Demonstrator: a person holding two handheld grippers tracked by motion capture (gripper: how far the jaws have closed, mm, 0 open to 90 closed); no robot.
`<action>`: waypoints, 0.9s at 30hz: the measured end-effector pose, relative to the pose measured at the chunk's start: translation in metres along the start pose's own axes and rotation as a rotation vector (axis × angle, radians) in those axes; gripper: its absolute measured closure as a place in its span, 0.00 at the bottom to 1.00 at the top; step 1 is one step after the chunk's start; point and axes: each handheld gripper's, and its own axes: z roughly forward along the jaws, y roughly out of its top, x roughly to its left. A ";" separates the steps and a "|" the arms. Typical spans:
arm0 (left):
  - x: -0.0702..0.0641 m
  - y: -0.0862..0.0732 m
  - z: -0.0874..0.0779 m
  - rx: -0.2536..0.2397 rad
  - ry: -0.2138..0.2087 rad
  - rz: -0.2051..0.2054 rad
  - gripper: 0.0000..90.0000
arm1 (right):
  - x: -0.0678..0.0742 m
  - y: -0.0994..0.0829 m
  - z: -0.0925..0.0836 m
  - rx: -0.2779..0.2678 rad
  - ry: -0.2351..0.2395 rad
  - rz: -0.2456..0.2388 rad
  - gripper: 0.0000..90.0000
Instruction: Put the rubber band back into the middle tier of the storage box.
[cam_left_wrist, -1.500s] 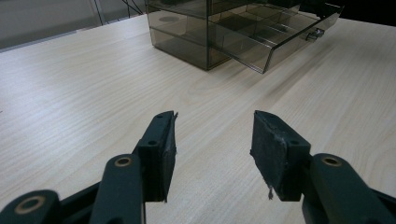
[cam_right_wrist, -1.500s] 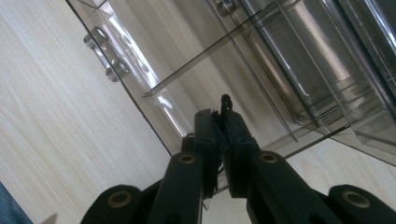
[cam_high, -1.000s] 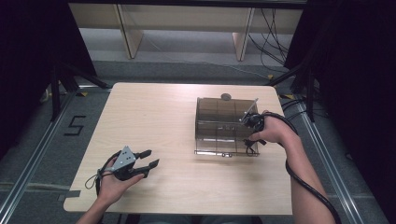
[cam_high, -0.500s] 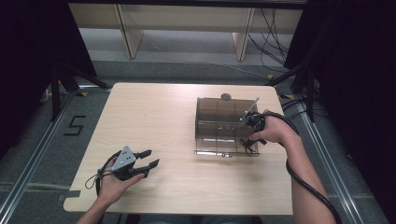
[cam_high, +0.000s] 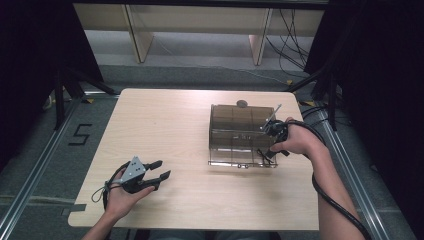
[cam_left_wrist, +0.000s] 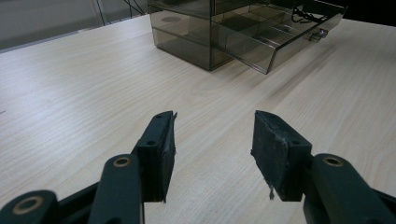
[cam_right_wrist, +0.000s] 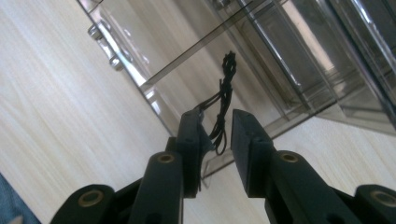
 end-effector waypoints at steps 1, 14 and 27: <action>0.000 0.000 0.000 -0.002 0.000 -0.001 0.54 | 0.002 -0.001 -0.002 -0.002 0.014 0.012 0.80; 0.002 -0.002 0.001 -0.011 0.017 -0.033 0.49 | 0.022 -0.030 -0.007 0.006 -0.019 -0.027 0.76; 0.003 -0.004 0.002 -0.005 0.022 -0.042 0.48 | 0.042 -0.060 0.007 0.022 -0.009 -0.018 0.75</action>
